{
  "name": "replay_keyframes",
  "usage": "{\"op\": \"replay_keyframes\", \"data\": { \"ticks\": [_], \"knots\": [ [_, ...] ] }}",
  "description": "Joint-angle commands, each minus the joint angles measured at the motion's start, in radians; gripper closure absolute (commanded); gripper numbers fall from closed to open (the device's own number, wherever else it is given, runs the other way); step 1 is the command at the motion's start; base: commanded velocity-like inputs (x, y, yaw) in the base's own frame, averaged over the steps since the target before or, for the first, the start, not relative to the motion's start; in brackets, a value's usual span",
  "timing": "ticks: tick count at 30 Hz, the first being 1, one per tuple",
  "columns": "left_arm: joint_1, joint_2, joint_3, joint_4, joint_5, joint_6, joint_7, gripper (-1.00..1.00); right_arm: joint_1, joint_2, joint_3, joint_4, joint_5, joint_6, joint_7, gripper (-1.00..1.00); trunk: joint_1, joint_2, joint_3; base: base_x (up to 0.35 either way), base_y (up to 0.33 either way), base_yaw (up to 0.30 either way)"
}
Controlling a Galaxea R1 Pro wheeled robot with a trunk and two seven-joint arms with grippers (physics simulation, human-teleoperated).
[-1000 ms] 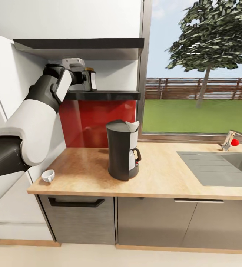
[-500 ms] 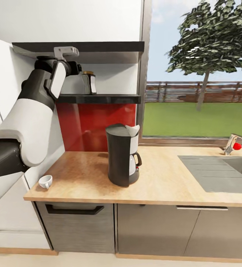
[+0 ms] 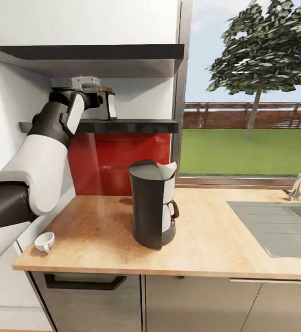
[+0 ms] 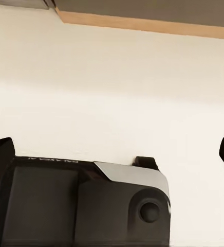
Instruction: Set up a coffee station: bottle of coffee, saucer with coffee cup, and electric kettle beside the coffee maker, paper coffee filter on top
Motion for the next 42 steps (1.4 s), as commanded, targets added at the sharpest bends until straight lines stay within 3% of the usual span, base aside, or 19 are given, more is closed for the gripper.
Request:
{"op": "replay_keyframes", "data": {
  "ticks": [1, 5, 14, 24, 37, 38, 42],
  "knots": [
    [0.006, -0.001, 0.004, 0.003, -0.001, 0.008, 0.001, -1.0, -0.003, 0.0, 0.009, 0.001, -0.006, -0.004, -0.005, -1.0, 0.0, -0.002, 0.0, 0.0, 0.0, 0.0],
    [0.022, -0.001, 0.003, 0.007, -0.001, 0.008, 0.001, -1.0, -0.01, -0.003, 0.009, 0.001, -0.003, -0.007, -0.009, -1.0, 0.0, -0.002, 0.0, 0.0, 0.0, 0.0],
    [0.041, 0.0, -0.001, 0.012, 0.001, 0.019, -0.001, -1.0, -0.006, -0.051, 0.009, 0.001, -0.003, -0.006, -0.009, -1.0, 0.0, -0.002, 0.0, 0.0, 0.0, 0.0],
    [0.041, 0.0, 0.0, 0.014, 0.005, 0.023, -0.002, -1.0, 0.051, -0.105, 0.009, 0.004, -0.003, -0.005, -0.005, -1.0, 0.0, -0.002, 0.0, 0.0, 0.0, 0.0],
    [0.044, 0.003, 0.008, 0.015, 0.005, 0.035, -0.002, -1.0, 0.125, -0.114, 0.007, 0.003, -0.012, -0.006, -0.003, -1.0, 0.0, -0.002, 0.0, 0.0, 0.0, 0.0],
    [0.044, 0.003, 0.008, 0.014, 0.005, 0.035, -0.002, -1.0, 0.313, -0.114, 0.007, 0.003, -0.013, -0.006, -0.003, -1.0, 0.0, -0.002, 0.0, 0.0, 0.0, 0.0],
    [0.044, 0.003, 0.001, 0.011, 0.004, 0.033, -0.001, -1.0, 0.317, -0.115, 0.007, 0.003, -0.017, -0.006, -0.002, -1.0, 0.0, -0.002, 0.0, 0.022, 0.0, 0.0]
  ]
}}
